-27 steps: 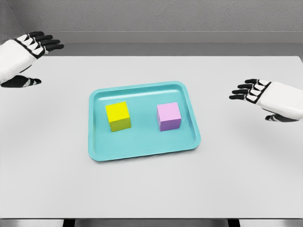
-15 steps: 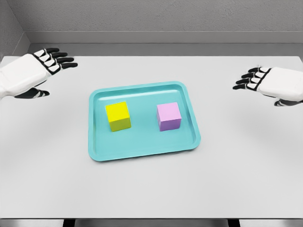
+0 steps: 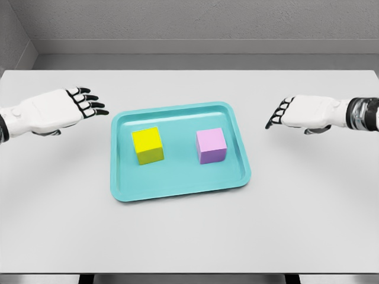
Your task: Push two cubes
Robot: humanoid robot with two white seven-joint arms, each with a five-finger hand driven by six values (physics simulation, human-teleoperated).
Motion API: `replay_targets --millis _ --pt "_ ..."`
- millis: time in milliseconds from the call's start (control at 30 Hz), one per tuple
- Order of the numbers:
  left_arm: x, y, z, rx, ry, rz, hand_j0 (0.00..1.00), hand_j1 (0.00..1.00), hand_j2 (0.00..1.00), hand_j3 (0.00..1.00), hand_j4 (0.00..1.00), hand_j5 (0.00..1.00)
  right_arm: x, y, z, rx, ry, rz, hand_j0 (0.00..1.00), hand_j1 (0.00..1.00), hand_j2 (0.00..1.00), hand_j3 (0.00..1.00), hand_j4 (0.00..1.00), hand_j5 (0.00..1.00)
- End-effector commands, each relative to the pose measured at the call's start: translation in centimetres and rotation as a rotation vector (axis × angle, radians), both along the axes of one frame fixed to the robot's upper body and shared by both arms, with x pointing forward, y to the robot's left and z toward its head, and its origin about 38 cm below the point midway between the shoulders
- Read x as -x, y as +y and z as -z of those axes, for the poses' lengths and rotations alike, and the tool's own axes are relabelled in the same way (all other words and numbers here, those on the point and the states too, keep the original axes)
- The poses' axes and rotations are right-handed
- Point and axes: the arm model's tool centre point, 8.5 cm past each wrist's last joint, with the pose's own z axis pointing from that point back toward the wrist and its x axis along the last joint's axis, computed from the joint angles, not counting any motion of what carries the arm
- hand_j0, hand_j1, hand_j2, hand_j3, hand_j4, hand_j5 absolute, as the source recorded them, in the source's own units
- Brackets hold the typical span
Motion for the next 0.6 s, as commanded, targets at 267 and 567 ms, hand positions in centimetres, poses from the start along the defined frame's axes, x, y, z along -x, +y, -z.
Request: replay_targets --millis 267,567 --pt "1.2 -1.1 1.1 -0.082 0.047 0.066 0.76 0.76 0.76 0.76 0.76 0.76 0.6 3.4 0.2 -0.021 -0.02 -0.08 0.76 0.76 0.76 0.76 0.76 0.76" --pt "3.3 -1.0 0.4 -0.101 0.06 0.109 0.77 0.77 0.77 0.77 0.77 0.77 0.5 5.1 1.3 -0.006 -0.02 -0.106 0.75 0.75 0.75 0.75 0.75 0.75"
